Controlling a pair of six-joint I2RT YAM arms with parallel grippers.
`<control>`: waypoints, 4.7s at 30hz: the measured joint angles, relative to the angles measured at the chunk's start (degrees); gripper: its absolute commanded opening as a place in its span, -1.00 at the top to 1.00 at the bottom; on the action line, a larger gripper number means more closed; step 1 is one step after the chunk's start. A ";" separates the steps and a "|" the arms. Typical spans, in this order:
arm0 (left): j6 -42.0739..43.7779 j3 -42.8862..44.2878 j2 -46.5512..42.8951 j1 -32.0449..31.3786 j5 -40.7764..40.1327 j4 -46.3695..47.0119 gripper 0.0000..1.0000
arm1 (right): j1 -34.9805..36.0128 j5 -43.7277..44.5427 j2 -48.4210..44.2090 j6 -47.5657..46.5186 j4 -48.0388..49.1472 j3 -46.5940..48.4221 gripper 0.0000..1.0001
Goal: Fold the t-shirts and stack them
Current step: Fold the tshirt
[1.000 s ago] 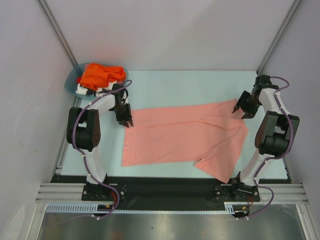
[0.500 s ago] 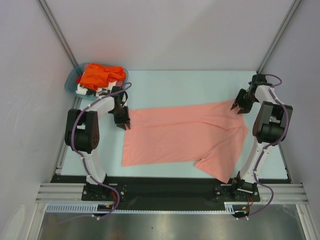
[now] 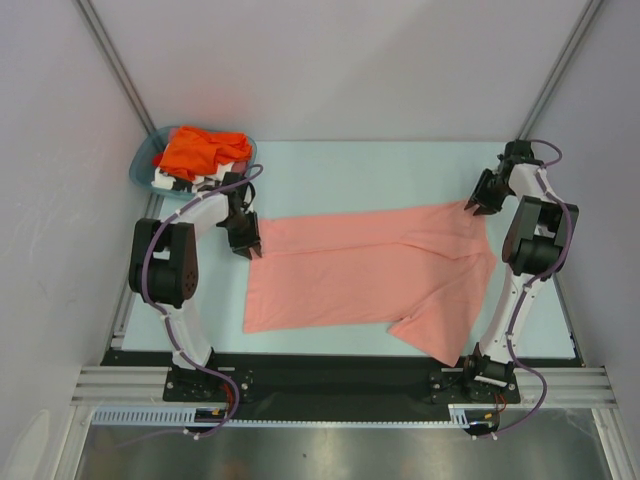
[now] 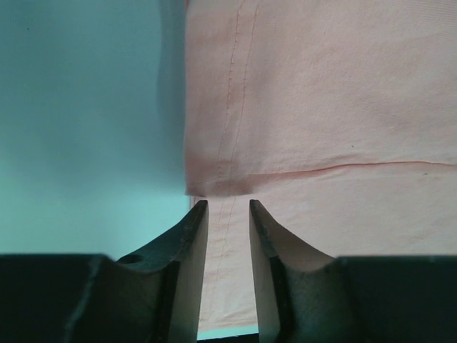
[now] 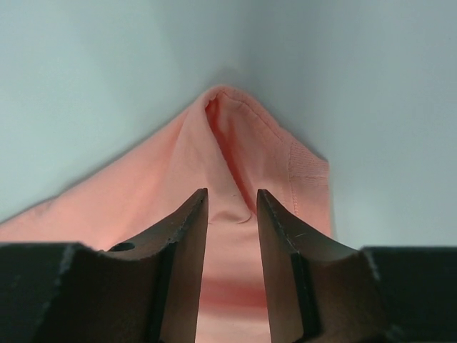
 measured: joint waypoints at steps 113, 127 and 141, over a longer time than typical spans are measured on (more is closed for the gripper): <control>-0.92 34.86 9.31 3.87 0.31 -4.63 0.99 | -8.68 -20.90 -20.76 30.03 11.78 -17.44 1.00; -1.60 44.26 20.70 5.66 4.04 -1.03 0.99 | -8.00 -29.09 -5.92 44.65 25.68 -8.81 1.00; -2.97 46.84 22.10 7.02 6.51 0.66 0.99 | -6.38 -31.04 -2.62 45.83 22.71 -1.18 1.00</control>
